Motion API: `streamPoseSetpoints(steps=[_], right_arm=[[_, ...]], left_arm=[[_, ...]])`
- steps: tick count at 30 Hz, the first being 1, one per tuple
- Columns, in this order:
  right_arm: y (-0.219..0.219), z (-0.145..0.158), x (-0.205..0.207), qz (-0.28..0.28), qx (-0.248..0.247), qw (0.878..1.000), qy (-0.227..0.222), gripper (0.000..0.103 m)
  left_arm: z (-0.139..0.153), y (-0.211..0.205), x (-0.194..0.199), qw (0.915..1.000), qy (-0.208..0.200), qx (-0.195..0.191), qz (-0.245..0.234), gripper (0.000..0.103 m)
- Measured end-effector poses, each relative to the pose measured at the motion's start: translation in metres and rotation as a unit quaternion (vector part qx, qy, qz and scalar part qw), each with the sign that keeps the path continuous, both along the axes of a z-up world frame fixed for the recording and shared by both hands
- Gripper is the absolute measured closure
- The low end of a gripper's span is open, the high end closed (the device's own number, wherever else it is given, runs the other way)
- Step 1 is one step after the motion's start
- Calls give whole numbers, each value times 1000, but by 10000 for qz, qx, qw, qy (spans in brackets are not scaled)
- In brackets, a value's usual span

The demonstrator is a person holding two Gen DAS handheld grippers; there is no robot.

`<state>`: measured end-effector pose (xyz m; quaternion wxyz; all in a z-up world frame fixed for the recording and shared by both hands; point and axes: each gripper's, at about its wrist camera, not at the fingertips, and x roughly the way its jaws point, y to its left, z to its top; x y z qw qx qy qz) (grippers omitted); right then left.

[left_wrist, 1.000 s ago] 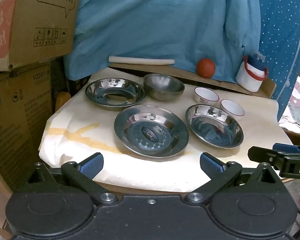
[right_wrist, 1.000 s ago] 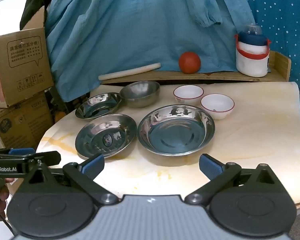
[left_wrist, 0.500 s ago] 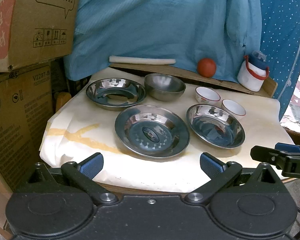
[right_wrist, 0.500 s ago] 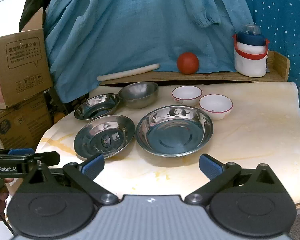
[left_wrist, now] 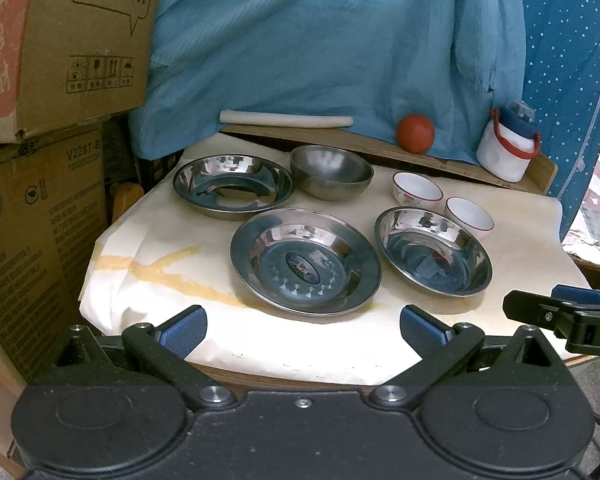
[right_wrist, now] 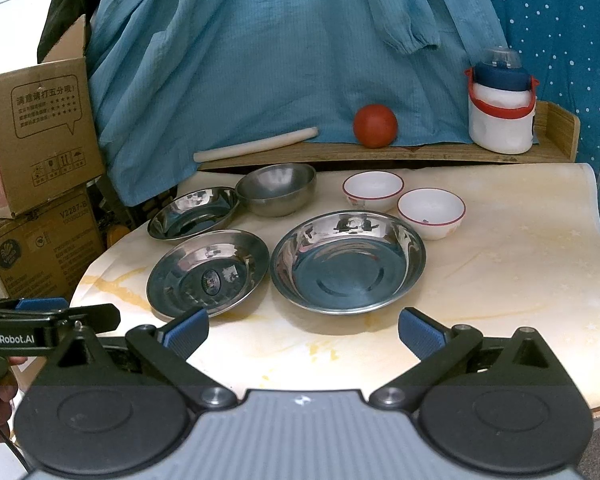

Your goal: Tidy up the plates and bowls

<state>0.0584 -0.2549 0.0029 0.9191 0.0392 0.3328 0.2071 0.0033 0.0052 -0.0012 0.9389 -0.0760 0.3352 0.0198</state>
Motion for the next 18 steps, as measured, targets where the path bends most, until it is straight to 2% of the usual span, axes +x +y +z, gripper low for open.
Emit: streamPoseSetpoints(steps=[18], right_arm=[[1, -1, 0, -6, 5, 10000, 11, 0]], left_arm=[[-1, 1, -1, 10000, 9, 12, 10, 1]])
